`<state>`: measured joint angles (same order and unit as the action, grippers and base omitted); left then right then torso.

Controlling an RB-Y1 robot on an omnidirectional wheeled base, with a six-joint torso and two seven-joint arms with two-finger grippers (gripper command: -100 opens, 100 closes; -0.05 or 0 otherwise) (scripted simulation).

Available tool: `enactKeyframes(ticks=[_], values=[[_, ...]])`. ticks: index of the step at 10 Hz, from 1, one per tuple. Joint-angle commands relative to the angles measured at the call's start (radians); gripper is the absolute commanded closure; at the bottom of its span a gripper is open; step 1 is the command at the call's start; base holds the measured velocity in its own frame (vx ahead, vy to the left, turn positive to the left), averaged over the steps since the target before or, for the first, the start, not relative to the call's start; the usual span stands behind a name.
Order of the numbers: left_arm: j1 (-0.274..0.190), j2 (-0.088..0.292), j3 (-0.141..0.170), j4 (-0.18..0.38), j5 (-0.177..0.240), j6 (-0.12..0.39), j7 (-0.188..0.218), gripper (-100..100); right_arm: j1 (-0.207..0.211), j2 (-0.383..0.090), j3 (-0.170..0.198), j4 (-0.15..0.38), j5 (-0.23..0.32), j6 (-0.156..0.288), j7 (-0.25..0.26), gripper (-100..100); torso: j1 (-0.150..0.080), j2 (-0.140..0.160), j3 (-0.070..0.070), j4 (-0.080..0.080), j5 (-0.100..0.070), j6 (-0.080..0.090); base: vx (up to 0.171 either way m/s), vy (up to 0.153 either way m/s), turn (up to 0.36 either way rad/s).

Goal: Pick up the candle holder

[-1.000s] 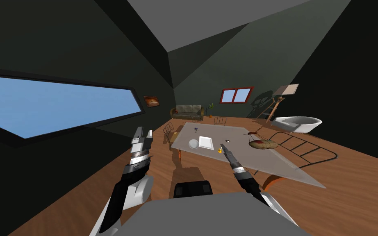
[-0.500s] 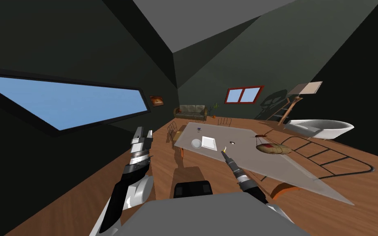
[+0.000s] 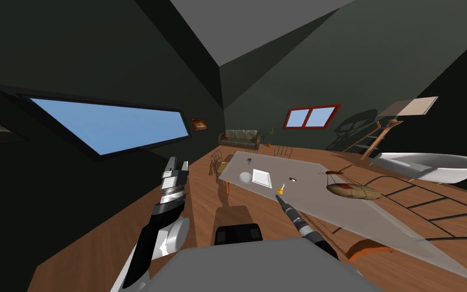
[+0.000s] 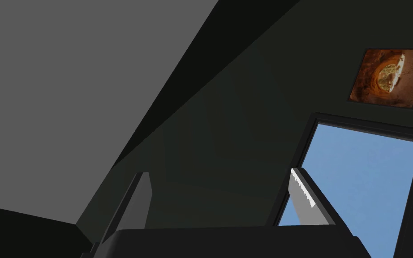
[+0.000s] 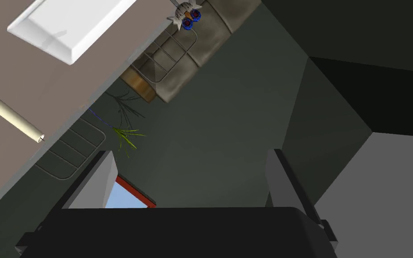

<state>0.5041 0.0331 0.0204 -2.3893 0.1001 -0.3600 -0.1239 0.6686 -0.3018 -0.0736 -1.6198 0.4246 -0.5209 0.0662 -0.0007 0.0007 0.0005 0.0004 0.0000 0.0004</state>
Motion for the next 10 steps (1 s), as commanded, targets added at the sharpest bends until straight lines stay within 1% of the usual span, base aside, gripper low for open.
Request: enactKeyframes(ticks=[1,2,3,4,5,6,7,8,9,10], values=[[0.0,0.0,0.0,0.0,0.0,0.0,0.0,0,0.021,-0.02,-0.003,0.05,0.035,-0.008,0.021,-100,0.0,0.0,0.0,0.0,0.0,0.0,-0.009,0.01,0.207],[0.0,0.0,0.0,0.0,0.0,0.0,0.0,0,0.021,-0.02,-0.003,0.069,0.035,-0.008,0.021,-100,0.0,0.0,0.0,0.0,0.0,0.0,-0.006,0.003,0.105],[0.0,0.0,0.0,0.0,0.0,0.0,0.0,0,0.028,-0.041,-0.006,0.111,0.065,-0.017,0.039,-100,0.0,0.0,0.0,0.0,0.0,0.0,-0.007,0.006,0.213],[0.0,0.0,0.0,0.0,0.0,0.0,0.0,0,0.028,-0.041,-0.006,0.13,0.065,-0.017,0.039,-100,0.0,0.0,0.0,0.0,0.0,0.0,-0.004,0.0,0.113],[0.0,0.0,0.0,0.0,0.0,0.0,0.0,0,0.034,-0.061,-0.011,0.164,0.094,-0.026,0.056,-100,0.0,0.0,0.0,0.0,0.0,0.0,-0.002,0.003,0.226],[0.0,0.0,0.0,0.0,0.0,0.0,0.0,0,0.034,-0.061,-0.011,0.186,0.094,-0.026,0.056,-100,0.0,0.0,0.0,0.0,0.0,0.0,0.0,-0.004,0.114],[0.0,0.0,0.0,0.0,0.0,0.0,0.0,0,0.038,-0.082,-0.015,0.216,0.123,-0.037,0.073,-100,-0.001,0.0,0.0,0.0,0.0,0.0,0.001,-0.002,0.201],[0.0,0.0,0.0,0.0,0.0,0.0,0.0,0,0.038,-0.082,-0.015,0.254,0.123,-0.037,0.073,-100,-0.001,-0.001,0.0,0.0,0.0,0.0,0.004,-0.008,0.107],[0.0,0.0,0.0,0.0,0.0,0.0,0.0,0,0.04,-0.103,-0.02,0.295,0.152,-0.048,0.09,-100,-0.001,-0.001,0.0,0.0,0.0,0.0,0.006,-0.005,0.227],[0.0,0.0,0.0,0.0,0.0,0.0,0.0,0,0.04,-0.103,-0.02,0.317,0.152,-0.048,0.09,-100,-0.001,-0.001,0.0,0.0,0.0,0.0,0.005,-0.012,0.117]])
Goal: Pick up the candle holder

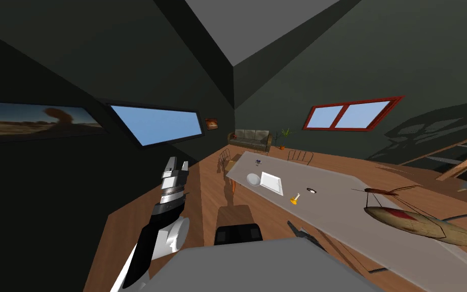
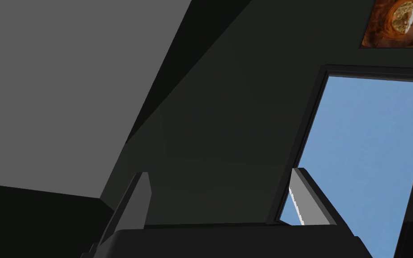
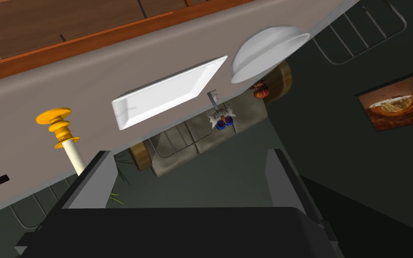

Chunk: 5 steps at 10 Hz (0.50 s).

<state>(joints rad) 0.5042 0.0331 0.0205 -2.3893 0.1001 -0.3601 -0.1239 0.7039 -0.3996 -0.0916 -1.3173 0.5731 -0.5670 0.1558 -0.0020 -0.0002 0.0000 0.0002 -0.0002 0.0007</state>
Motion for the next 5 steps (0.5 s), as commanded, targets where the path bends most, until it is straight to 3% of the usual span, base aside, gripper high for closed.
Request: enactKeyframes(ticks=[1,5], values=[[0.0,0.0,0.0,0.0,0.0,0.0,0.0,0,0.006,-0.026,-0.007,0.05,0.031,-0.013,0.017,-100,0.0,0.0,0.0,0.0,0.0,0.0,0.005,-0.011,0.257],[0.0,0.0,0.0,0.0,0.0,0.0,0.0,0,0.002,-0.069,-0.019,0.179,0.084,-0.039,0.049,-100,0.0,-0.001,0.0,0.0,0.0,0.0,0.013,-0.019,0.155]])
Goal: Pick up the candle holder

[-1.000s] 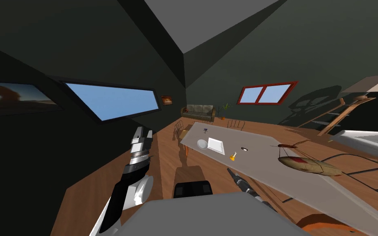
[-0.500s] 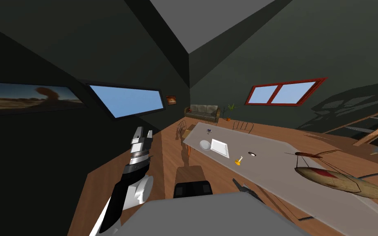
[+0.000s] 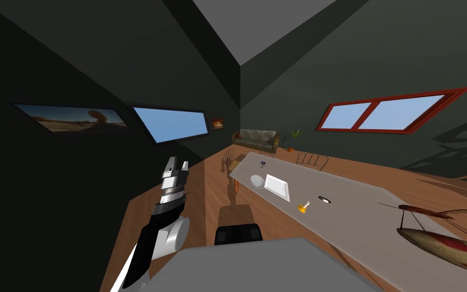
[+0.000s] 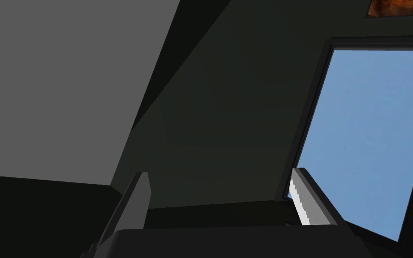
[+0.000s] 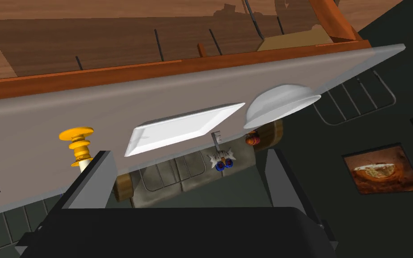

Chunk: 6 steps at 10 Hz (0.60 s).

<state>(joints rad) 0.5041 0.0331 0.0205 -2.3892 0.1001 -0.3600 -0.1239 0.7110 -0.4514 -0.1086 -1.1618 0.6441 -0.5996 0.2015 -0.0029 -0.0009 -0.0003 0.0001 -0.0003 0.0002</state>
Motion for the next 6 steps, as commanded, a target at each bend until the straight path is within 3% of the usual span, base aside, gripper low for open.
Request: enactKeyframes(ticks=[1,2,6], values=[[0.0,0.0,0.0,0.0,0.0,0.0,0.0,0,-0.006,-0.017,-0.002,0.044,0.013,-0.006,0.004,-100,0.0,0.0,0.0,0.0,0.0,0.0,0.01,-0.027,0.12],[0.0,0.0,0.0,0.0,0.0,0.0,0.0,0,-0.006,-0.017,-0.002,0.044,0.013,-0.006,0.004,-100,0.0,0.0,0.0,0.0,0.0,0.001,0.002,-0.01,-0.003],[0.0,0.0,0.0,0.0,0.0,0.0,0.0,0,-0.016,-0.059,-0.015,0.128,0.062,-0.034,0.034,-100,0.001,0.0,0.0,0.0,0.0,0.001,0.008,-0.018,0.141]])
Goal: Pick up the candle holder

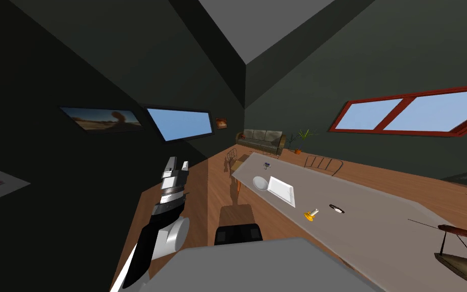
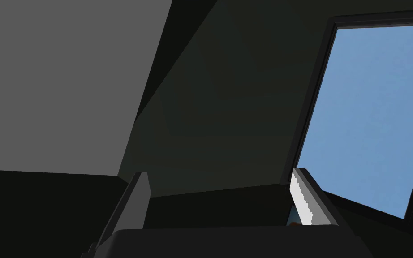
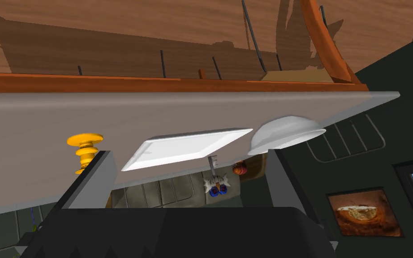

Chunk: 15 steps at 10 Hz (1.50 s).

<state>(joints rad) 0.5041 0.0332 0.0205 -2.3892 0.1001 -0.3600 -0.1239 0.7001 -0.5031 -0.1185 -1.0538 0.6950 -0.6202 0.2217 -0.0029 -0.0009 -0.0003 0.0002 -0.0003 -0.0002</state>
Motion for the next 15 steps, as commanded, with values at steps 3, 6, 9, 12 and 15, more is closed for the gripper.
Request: enactKeyframes(ticks=[3,6,9,12,15], values=[[0.0,0.0,0.0,0.0,0.0,0.0,0.0,0,-0.013,-0.027,-0.012,0.11,0.034,-0.028,0.029,-100,-0.001,-0.001,0.0,0.0,0.0,0.0,0.015,-0.038,0.147],[0.0,0.0,0.0,0.0,0.0,0.0,0.0,0,-0.032,-0.067,-0.026,0.197,0.076,-0.058,0.056,-100,-0.001,-0.001,0.0,0.0,0.0,0.001,0.015,-0.041,0.169],[0.0,0.0,0.0,0.0,0.0,0.0,0.0,0,-0.055,-0.103,-0.04,0.301,0.113,-0.088,0.081,-100,-0.002,-0.001,-0.001,0.0,0.0,0.0,0.021,-0.058,0.201],[0.0,0.0,0.0,0.0,0.0,0.0,0.0,0,-0.055,-0.103,-0.04,0.327,0.113,-0.088,0.081,-100,0.0,0.0,0.0,0.0,0.0,0.002,0.007,-0.026,0.014],[0.0,0.0,0.0,0.0,0.0,0.0,0.0,0,-0.082,-0.135,-0.054,0.419,0.144,-0.117,0.103,-100,-0.002,-0.001,-0.001,0.0,0.0,0.0,0.013,-0.048,0.198]])
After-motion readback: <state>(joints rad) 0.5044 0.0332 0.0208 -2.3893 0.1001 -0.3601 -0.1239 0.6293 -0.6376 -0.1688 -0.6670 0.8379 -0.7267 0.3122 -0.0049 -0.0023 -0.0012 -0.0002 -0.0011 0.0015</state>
